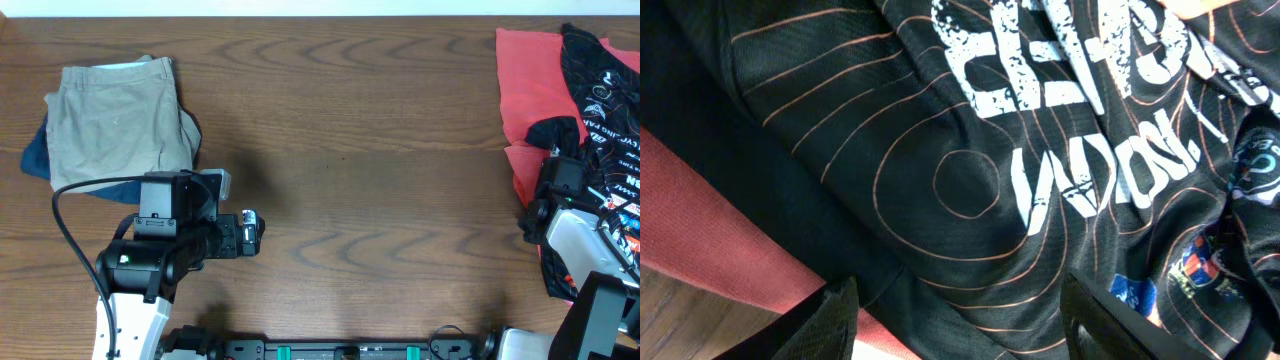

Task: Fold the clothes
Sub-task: 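Reach the right gripper to the black jersey on the right pile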

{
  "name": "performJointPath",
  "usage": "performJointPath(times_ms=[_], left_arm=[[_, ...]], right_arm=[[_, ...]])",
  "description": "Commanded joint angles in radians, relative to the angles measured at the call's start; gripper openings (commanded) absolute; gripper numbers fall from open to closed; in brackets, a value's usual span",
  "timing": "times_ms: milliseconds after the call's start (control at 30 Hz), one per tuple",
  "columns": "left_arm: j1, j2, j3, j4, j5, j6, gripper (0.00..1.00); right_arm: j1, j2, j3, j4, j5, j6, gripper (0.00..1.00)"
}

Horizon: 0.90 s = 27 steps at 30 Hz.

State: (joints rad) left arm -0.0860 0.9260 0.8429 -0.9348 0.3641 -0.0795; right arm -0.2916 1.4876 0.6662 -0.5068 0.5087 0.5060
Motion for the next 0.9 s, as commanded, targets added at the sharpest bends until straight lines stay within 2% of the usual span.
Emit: performJointPath(times_ms=[0,367,433,633,767,867], left_arm=[[0.005,0.002,0.017,0.001,0.01,-0.005,0.98],[0.005,0.002,0.017,0.0,0.01,-0.005,0.98],[0.005,0.002,0.017,0.0,0.01,-0.005,0.98],[0.005,0.002,0.017,0.001,0.01,-0.005,0.98],[0.005,0.002,0.017,0.001,0.01,-0.005,0.98],[0.005,0.002,0.017,0.001,0.01,-0.005,0.98]], right_arm=[[-0.009,0.02,-0.003,0.005,-0.033,0.017,0.63],[-0.009,0.049,-0.009,0.035,-0.06,0.017,0.64],[-0.01,0.049,-0.009,0.036,-0.048,0.017,0.62],[-0.01,0.049,-0.009,0.035,-0.019,0.017,0.41],[-0.01,0.049,-0.009,0.035,-0.019,0.017,0.21],[-0.01,0.049,-0.009,0.035,-0.02,0.017,0.01]])
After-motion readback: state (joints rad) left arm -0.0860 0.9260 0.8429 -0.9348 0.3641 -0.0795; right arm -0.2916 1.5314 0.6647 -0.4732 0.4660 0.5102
